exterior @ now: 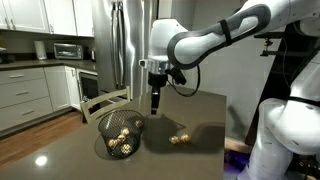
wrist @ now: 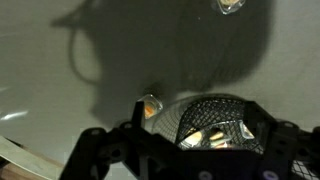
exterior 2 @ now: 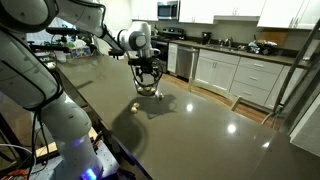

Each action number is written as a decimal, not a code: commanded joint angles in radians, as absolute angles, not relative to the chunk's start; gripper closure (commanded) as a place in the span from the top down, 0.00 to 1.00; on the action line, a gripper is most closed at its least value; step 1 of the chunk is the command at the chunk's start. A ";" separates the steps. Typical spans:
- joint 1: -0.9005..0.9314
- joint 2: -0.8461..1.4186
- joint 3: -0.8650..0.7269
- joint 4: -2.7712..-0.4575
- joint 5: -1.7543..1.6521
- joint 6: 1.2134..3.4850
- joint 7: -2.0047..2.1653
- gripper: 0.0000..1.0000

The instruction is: Pick up the all candy from the table and put them in the black basket.

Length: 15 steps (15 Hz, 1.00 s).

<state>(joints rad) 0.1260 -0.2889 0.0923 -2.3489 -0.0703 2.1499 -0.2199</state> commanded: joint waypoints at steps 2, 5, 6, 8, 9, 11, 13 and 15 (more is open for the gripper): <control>0.095 -0.291 0.077 -2.347 -0.096 2.076 -0.169 1.00; 0.086 -0.296 0.060 -2.362 -0.082 2.040 -0.179 1.00; 0.083 -0.300 0.056 -2.369 -0.081 2.031 -0.179 1.00; 0.083 -0.306 0.046 -2.389 -0.073 2.008 -0.188 1.00; 0.085 -0.310 0.042 -2.401 -0.069 1.998 -0.194 1.00; 0.086 -0.314 0.035 -2.425 -0.062 1.979 -0.200 1.00; 0.086 -0.314 0.028 -2.448 -0.055 1.959 -0.204 1.00; 0.084 -0.314 0.022 -2.467 -0.050 1.945 -0.207 1.00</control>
<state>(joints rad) 0.0919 -0.2900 0.0285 -2.4334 -0.0693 1.9778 -0.1984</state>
